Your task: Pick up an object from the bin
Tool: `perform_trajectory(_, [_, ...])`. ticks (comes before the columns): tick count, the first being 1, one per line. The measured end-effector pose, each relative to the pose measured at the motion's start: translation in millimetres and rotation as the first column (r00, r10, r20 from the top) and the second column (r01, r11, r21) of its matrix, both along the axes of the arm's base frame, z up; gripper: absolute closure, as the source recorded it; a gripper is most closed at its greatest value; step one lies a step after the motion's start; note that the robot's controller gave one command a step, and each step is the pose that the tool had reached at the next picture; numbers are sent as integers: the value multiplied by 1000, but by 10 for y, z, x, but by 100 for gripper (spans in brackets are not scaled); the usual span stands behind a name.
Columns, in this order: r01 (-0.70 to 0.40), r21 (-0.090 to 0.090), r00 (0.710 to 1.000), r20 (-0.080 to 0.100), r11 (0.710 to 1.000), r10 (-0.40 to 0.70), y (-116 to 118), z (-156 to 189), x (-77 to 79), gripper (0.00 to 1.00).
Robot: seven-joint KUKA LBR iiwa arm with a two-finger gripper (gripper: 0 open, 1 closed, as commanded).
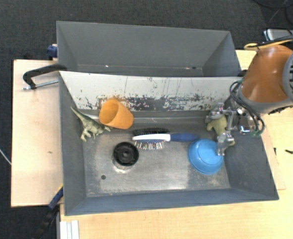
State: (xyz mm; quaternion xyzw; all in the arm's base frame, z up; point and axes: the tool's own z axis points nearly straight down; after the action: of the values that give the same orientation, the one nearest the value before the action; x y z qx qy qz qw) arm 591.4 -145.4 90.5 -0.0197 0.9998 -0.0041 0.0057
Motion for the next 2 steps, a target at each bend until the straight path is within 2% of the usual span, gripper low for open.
perform_trajectory(1, [-18,8,1000,-2,1000,18,283,332,-70,0])
perform_trajectory(2, [-151,4,989,4,989,151,302,28,-449,0])
